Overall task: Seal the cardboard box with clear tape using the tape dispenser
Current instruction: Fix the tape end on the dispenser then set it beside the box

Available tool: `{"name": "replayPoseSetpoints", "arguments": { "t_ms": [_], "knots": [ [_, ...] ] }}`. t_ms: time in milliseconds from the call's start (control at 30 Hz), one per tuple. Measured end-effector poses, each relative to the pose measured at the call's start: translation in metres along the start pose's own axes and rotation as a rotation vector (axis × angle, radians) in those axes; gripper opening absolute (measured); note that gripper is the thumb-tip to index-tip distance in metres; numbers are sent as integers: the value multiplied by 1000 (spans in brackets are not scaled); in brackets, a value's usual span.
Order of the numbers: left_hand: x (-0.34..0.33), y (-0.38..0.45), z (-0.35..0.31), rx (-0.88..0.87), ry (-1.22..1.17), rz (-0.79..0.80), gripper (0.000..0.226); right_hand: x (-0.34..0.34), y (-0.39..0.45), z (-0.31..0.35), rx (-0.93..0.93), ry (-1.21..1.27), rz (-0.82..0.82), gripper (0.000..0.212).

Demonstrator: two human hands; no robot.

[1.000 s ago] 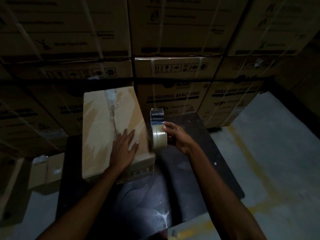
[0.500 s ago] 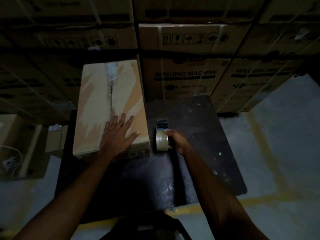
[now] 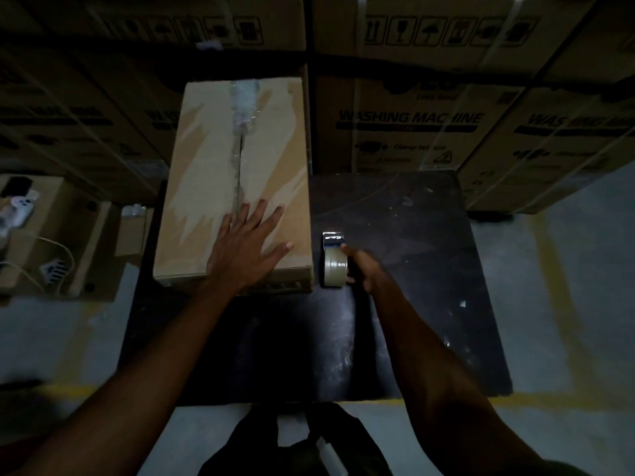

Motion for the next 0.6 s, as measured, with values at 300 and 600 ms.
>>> {"name": "replayPoseSetpoints", "arguments": {
  "t_ms": [300,600],
  "knots": [
    [1,0,0,14,7,7,83,5,-8,28,170,-93,-183,24],
    [1,-3,-3,-3,-23,22,85,7,-21,46,257,-395,-333,44]
  ]
}}
Point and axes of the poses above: each hand's wrist, its own y-axis towards the middle knuckle, its own x-axis out of the back of the hand, z = x × y, the point moved 9 cm from there along y, towards the middle knuckle, and after that the axes turned 11 degrees about z, right-handed, at the moved point
